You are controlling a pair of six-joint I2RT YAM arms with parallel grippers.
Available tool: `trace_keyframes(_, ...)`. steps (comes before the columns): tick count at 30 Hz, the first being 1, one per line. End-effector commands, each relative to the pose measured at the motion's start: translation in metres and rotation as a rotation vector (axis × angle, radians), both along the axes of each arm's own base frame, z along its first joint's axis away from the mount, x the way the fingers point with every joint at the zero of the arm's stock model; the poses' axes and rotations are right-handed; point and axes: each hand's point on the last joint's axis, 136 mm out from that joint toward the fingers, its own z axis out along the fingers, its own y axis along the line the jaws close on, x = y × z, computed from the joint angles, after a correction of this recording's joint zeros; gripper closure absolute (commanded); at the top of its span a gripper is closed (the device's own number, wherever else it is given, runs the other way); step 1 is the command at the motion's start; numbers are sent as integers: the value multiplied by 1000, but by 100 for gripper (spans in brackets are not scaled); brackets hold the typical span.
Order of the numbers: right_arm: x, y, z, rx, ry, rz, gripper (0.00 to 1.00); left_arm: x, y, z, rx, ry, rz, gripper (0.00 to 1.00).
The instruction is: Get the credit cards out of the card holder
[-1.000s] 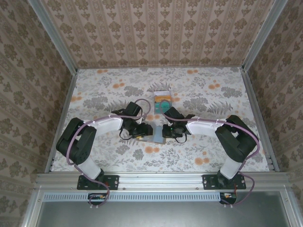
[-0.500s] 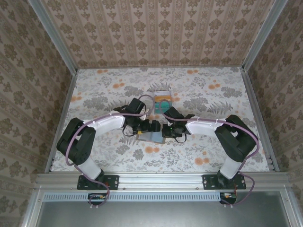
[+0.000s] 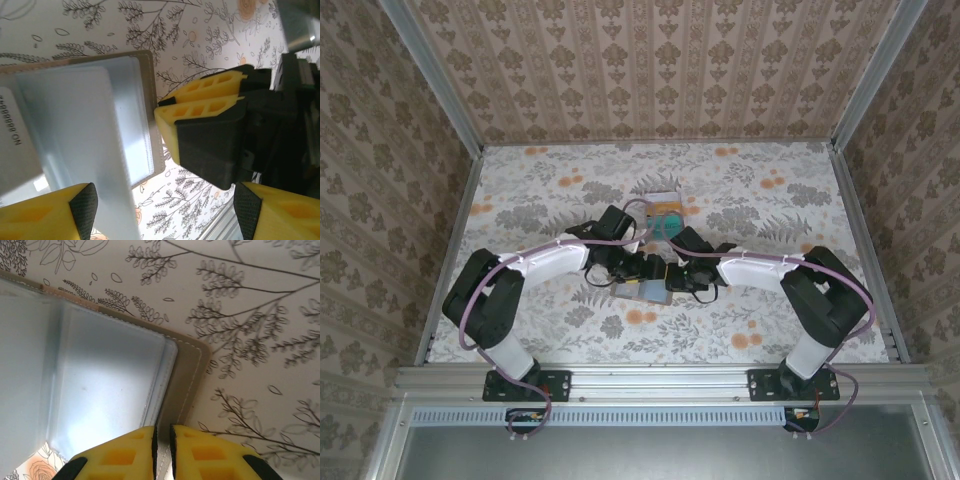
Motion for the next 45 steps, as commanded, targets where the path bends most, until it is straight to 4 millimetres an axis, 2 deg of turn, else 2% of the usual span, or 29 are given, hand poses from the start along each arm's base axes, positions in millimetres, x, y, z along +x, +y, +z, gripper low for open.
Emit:
trace_keyframes(1,2,-10,9,-6,-22,-34,81,2,-3,7,-23,-16,-23,26)
trace_keyframes(6,4,-6,14,14,-27,-34,80,11,19,7,3,-30,33,29)
trace_keyframes(9,7,0,20,37,-32,-31,80,16,39,1,50,-37,71,35)
trace_keyframes(14,12,23,38,123,-51,-6,79,23,73,-25,161,-37,127,61)
trace_keyframes(17,13,41,43,183,-36,7,79,20,81,-43,201,-13,132,72)
trace_keyframes(21,12,58,42,237,-1,16,79,15,86,-61,230,17,139,73)
trace_keyframes(25,12,68,38,249,14,31,77,14,91,-66,252,14,148,74)
trace_keyframes(29,12,76,34,253,32,46,76,7,86,-72,232,47,159,74)
trace_keyframes(34,11,77,29,249,48,49,75,-2,78,-75,192,80,192,74)
trace_keyframes(38,9,77,23,244,68,48,76,-7,71,-69,180,78,195,74)
trace_keyframes(45,6,69,7,228,111,6,78,-9,72,-65,196,65,198,75)
